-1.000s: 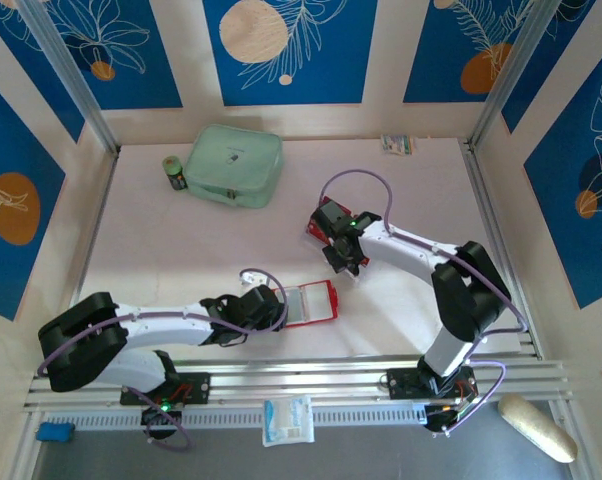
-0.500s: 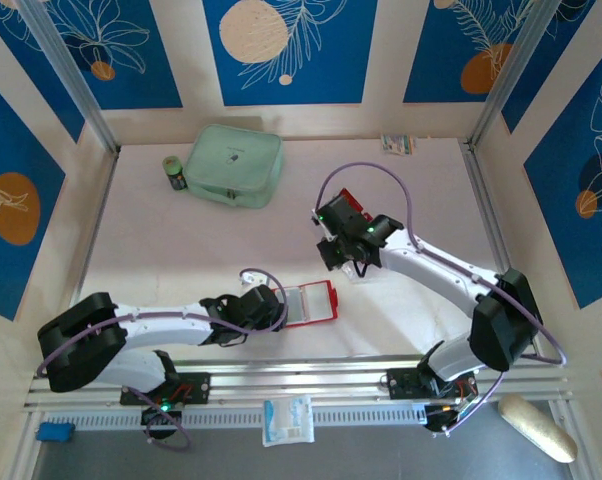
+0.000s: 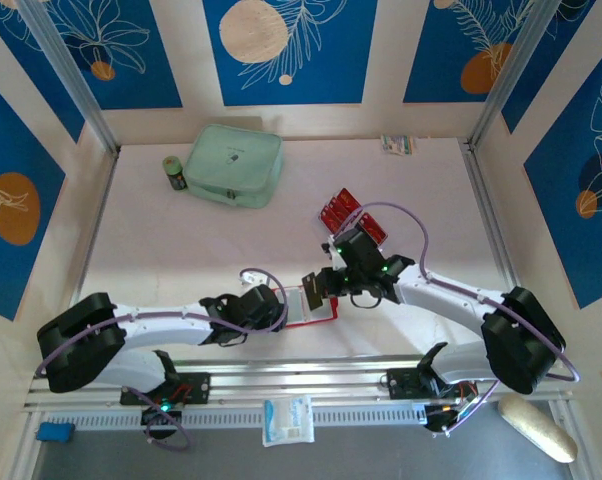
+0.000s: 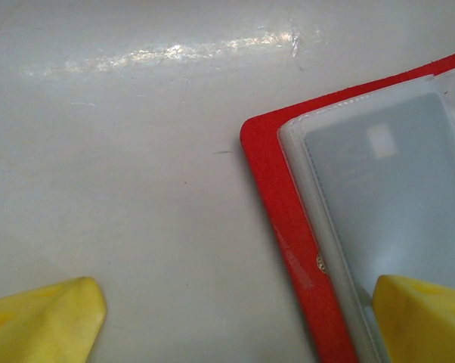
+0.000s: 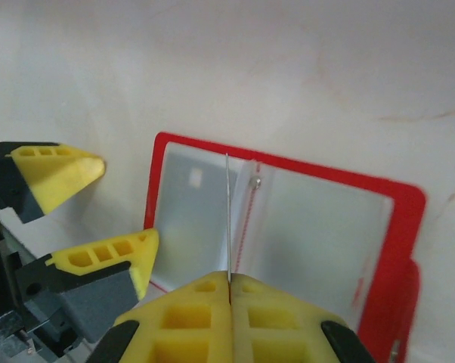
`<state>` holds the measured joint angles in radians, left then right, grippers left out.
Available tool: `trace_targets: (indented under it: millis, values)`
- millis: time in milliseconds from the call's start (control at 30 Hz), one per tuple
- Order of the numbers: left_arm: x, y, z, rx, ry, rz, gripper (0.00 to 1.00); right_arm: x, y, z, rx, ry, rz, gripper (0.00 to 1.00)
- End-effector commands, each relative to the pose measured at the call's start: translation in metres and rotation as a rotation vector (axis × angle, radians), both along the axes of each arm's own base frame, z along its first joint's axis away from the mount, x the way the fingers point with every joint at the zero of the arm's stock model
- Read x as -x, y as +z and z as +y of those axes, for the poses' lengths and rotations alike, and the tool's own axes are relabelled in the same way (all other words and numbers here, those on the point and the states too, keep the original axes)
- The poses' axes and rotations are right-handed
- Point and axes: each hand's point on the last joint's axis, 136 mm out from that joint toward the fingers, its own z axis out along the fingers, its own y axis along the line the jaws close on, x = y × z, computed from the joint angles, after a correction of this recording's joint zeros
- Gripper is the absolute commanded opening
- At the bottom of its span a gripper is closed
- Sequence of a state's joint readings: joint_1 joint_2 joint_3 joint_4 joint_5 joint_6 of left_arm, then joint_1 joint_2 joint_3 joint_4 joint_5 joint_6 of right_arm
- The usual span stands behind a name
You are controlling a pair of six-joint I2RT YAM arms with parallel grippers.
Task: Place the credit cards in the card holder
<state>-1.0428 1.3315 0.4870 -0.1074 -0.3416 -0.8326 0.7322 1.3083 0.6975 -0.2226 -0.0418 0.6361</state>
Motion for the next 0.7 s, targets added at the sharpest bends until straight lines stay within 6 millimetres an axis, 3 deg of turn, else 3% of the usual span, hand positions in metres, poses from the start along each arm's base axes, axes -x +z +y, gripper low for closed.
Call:
trace_targets:
  millis: [0,400,667]
  values:
    - [0.018,-0.019,0.026,-0.093,0.017,0.094,0.94,0.000,0.009,0.022,-0.145,-0.007,0.040,0.00]
    - [0.018,-0.016,0.028,-0.097,0.020,0.086,0.94,0.005,-0.030,0.024,-0.096,-0.048,0.134,0.00]
    - [0.012,0.006,0.029,-0.072,0.042,0.049,0.98,0.010,-0.056,0.027,-0.071,-0.075,0.199,0.00]
